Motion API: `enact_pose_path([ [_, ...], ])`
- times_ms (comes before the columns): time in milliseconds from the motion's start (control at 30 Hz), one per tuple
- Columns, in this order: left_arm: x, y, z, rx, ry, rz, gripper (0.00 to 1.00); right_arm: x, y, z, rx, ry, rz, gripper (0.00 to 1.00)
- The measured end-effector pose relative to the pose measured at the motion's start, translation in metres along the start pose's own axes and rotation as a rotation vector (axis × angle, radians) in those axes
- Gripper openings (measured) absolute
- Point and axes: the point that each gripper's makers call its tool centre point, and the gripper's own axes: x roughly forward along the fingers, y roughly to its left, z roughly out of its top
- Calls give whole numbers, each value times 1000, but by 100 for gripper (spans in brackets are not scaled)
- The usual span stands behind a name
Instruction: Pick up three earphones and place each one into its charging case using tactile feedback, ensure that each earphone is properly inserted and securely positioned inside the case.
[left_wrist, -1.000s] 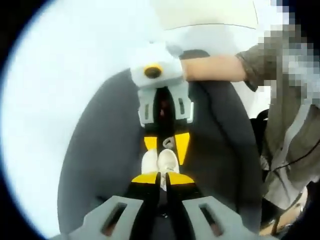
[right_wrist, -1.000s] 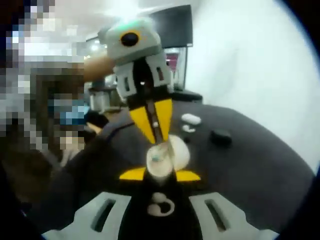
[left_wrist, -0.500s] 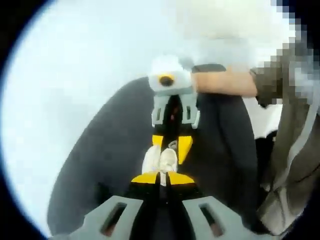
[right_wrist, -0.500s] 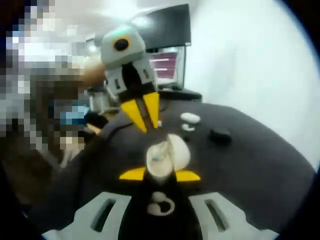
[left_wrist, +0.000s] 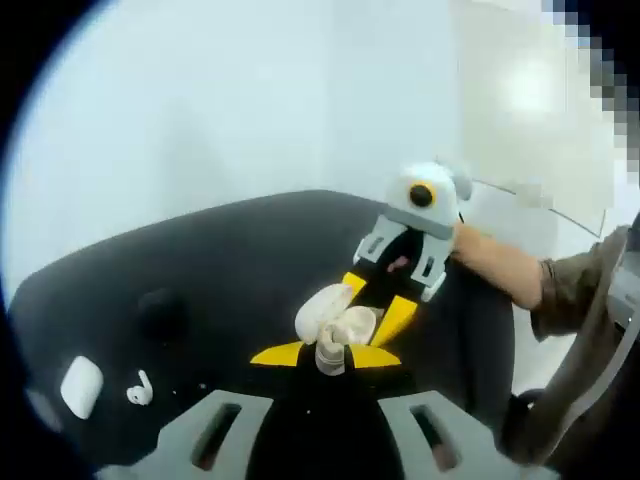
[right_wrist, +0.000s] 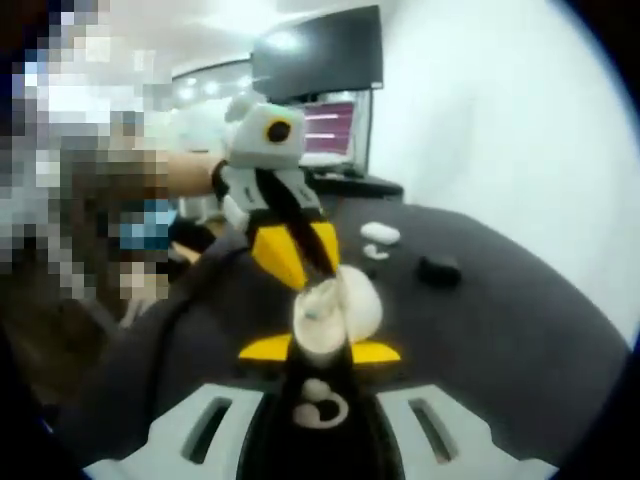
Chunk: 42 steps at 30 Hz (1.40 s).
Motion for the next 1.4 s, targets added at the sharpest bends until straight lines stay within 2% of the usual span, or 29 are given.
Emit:
enact_pose_path([
  [100, 0, -3, -1, -45, -13, -10, 8, 1, -1, 0, 6, 0, -3, 21],
  [300, 0, -5, 2, -16, -18, 11, 7, 3, 0, 1, 7, 7, -7, 21],
  [333, 1, -3, 3, -29, -21, 14, 6, 3, 0, 1, -5, 11, -11, 21],
  [400, 2, -3, 6, -116, -49, 2, 6, 3, 2, 2, -47, 21, -15, 21],
  [433, 2, -4, 4, -145, -43, 1, 6, 4, 2, 2, -50, 23, -18, 21],
  [600, 7, -3, 5, -127, -68, 48, 6, 4, 1, 1, -45, 28, -23, 21],
  [733, 5, -6, 9, -43, -96, 79, 4, 5, -1, 1, -17, 27, -21, 21],
  [800, 2, -8, 13, -15, -115, 82, 0, 5, -1, -1, -11, 32, -20, 21],
  [900, 3, -18, 8, -5, -90, 39, 0, 5, -3, -2, 16, 26, -26, 21],
  [1000, 3, -22, 5, 36, -84, 44, 0, 6, -2, -3, -2, 28, -25, 21],
  [1100, -2, -9, 9, 39, -102, 99, 0, 6, -2, -3, -6, 28, -26, 21],
  [1200, -7, 1, 10, 0, -108, 128, 2, 5, -2, -3, -8, 30, -25, 20],
  [1267, -7, -4, 5, -69, -89, 84, 6, 5, -2, -3, -11, 30, -25, 20],
  [1333, -5, -9, 6, -137, -103, 41, 15, 5, -2, -3, -10, 31, -25, 20],
  [1367, -4, -10, 8, -160, -120, 33, 18, 6, -2, -3, -14, 32, -26, 20],
  [1400, -3, -8, 8, -148, -119, 43, 17, 5, -2, -3, -19, 33, -28, 20],
])
